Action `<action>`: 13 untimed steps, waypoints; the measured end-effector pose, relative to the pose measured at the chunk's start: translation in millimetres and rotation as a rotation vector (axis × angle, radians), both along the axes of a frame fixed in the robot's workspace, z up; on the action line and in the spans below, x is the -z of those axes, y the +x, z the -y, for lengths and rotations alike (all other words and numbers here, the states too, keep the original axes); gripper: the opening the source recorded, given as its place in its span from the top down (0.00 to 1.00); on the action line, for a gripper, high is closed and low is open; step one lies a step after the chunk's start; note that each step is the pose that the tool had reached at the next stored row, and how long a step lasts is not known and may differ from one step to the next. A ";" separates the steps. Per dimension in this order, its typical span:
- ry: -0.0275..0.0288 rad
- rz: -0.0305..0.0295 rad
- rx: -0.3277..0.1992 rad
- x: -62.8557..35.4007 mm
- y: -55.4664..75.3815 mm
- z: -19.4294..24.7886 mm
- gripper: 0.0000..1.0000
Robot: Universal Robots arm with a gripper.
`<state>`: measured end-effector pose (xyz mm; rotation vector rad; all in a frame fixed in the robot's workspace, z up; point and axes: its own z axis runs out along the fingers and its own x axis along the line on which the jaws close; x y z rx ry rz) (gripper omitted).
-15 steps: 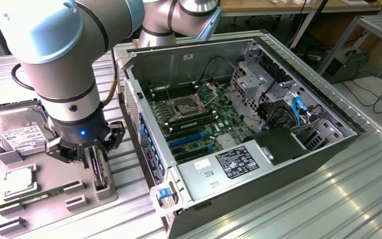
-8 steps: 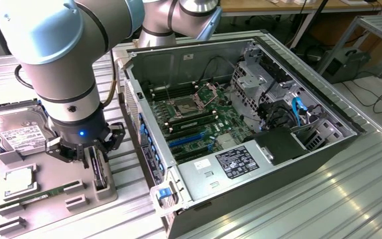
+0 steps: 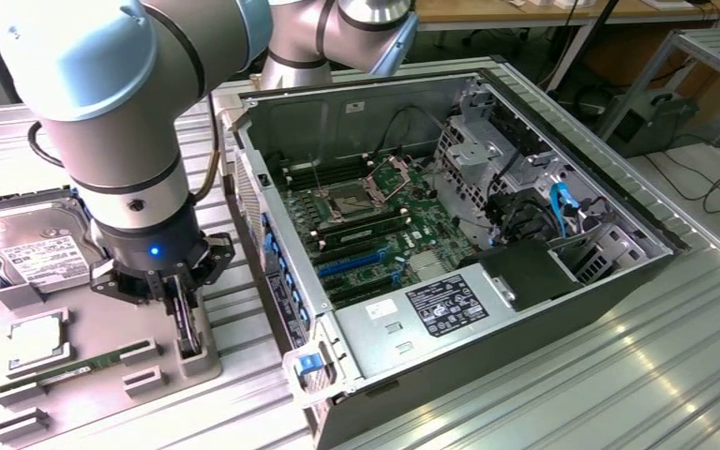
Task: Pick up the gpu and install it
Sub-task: 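Pick up the gpu and move the gpu toward the slot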
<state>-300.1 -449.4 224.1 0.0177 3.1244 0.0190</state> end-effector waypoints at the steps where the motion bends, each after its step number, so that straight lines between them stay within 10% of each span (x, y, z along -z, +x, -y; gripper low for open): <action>1: 0.0000 0.0001 0.000 0.0 0.2 0.0 0.73; 7: 0.0001 0.0001 0.000 0.0 0.3 0.0 0.73; 13: -0.0001 0.0000 0.000 -23.0 0.3 0.0 0.73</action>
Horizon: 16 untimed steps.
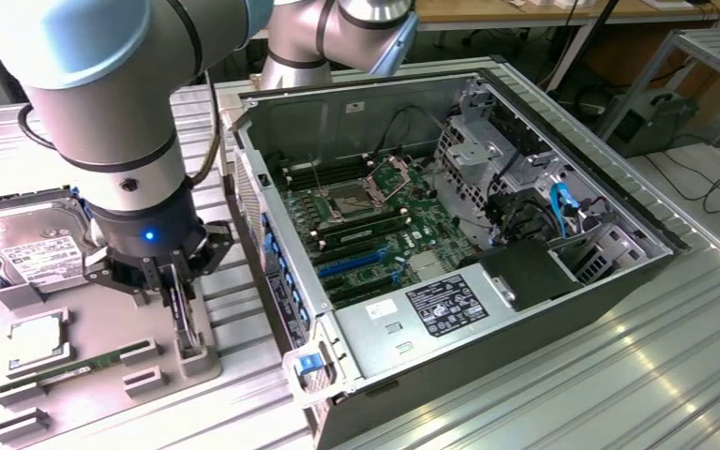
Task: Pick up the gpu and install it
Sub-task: 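Pick up the gpu and move the gpu toward the slot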
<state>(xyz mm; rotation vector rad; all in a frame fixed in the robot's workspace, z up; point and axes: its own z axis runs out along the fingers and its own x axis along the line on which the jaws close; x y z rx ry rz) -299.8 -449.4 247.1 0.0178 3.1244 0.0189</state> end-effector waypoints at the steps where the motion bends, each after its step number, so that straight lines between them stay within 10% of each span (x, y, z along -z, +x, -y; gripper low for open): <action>1: 0.0001 0.0001 0.000 -4.0 0.0 0.0 0.73; 16: 0.0001 0.0001 0.000 -20.5 0.0 0.0 0.73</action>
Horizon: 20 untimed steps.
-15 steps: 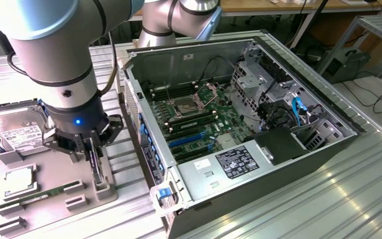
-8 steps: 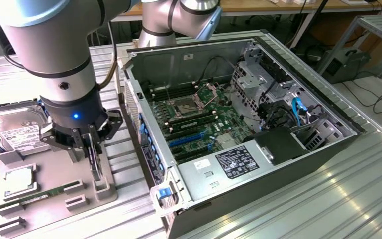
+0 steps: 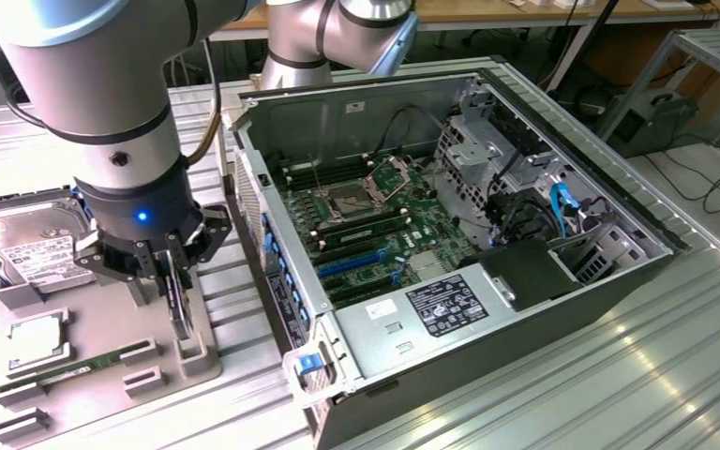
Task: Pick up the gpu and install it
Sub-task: 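Pick up the gpu and move the gpu toward the slot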
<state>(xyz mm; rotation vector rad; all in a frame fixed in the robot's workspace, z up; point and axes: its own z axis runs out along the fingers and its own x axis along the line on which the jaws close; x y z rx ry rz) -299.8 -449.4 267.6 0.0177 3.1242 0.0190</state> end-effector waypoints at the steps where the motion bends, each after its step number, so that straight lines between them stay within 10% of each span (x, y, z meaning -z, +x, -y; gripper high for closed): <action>1: 0.0000 0.0000 0.000 -0.3 0.0 0.0 0.73; 20: -0.0001 -0.0002 0.000 -5.3 0.0 0.0 0.73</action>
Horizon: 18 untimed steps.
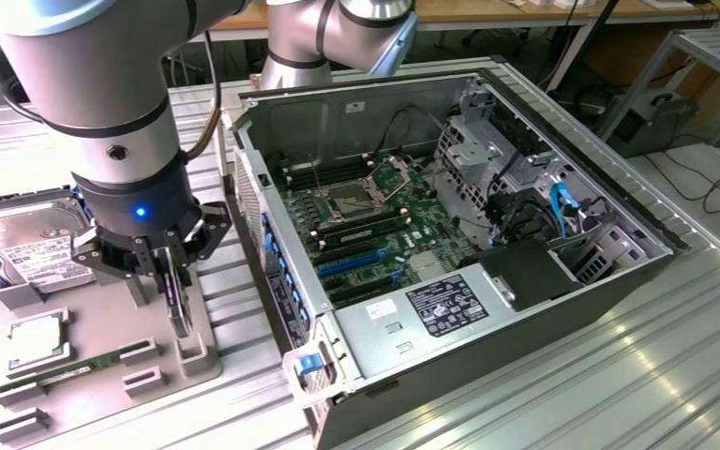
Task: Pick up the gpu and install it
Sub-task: 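Pick up the gpu and move the gpu toward the slot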
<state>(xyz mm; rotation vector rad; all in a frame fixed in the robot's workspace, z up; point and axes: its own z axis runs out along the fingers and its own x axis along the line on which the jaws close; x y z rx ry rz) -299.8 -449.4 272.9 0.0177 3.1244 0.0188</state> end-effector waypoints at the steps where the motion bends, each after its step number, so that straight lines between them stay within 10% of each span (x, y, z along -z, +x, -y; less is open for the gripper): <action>1: 0.0001 0.0001 0.000 -0.4 0.0 0.0 0.73; 18: 0.0000 0.0000 0.000 -7.6 0.0 0.0 0.73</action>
